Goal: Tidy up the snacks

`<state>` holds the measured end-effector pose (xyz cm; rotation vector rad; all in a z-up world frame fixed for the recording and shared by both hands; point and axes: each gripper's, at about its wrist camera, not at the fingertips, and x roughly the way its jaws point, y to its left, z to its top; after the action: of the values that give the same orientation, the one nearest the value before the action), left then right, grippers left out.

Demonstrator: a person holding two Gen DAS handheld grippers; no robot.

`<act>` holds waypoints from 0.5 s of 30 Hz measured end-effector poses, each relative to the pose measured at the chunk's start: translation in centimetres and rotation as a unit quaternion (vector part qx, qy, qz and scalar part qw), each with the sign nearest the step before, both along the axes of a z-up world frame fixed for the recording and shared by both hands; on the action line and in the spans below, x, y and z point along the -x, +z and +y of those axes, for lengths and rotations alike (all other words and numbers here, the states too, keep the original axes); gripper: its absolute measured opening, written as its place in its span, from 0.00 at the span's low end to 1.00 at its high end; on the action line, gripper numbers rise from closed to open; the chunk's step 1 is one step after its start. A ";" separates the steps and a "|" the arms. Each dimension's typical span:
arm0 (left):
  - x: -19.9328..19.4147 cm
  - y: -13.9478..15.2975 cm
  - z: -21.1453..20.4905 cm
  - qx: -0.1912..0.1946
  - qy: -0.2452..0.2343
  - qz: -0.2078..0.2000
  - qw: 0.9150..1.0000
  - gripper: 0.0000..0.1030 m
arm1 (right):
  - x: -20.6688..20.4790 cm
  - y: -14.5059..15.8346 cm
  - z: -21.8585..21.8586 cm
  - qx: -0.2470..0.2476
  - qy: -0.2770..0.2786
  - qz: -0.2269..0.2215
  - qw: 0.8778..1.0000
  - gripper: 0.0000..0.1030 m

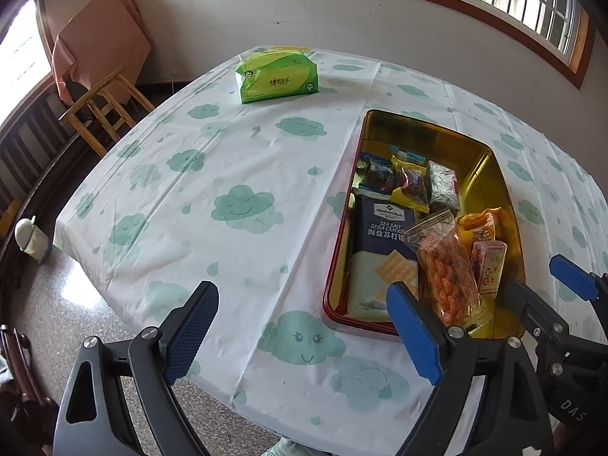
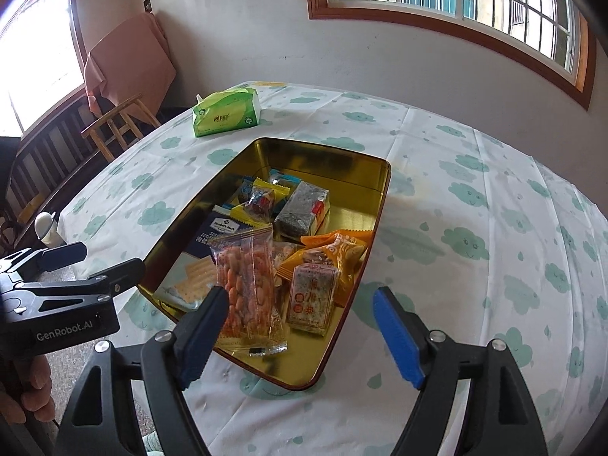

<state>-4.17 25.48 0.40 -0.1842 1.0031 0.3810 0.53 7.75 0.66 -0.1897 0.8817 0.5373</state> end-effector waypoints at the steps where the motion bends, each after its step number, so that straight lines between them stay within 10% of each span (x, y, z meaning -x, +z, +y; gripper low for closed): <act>1: 0.0 0.0 -0.2 -0.001 -0.001 0.000 1.000 0.85 | 0.1 -0.1 -0.2 0.000 -0.002 0.002 1.000 0.78; 15: -0.2 0.1 -1.4 -0.008 -0.011 0.003 1.000 0.85 | 1.0 -0.9 -1.1 0.007 -0.007 0.011 1.000 0.78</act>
<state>-4.00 24.12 0.52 -0.1567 1.0064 0.3693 -0.51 6.62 -0.29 -0.1911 0.9071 0.5205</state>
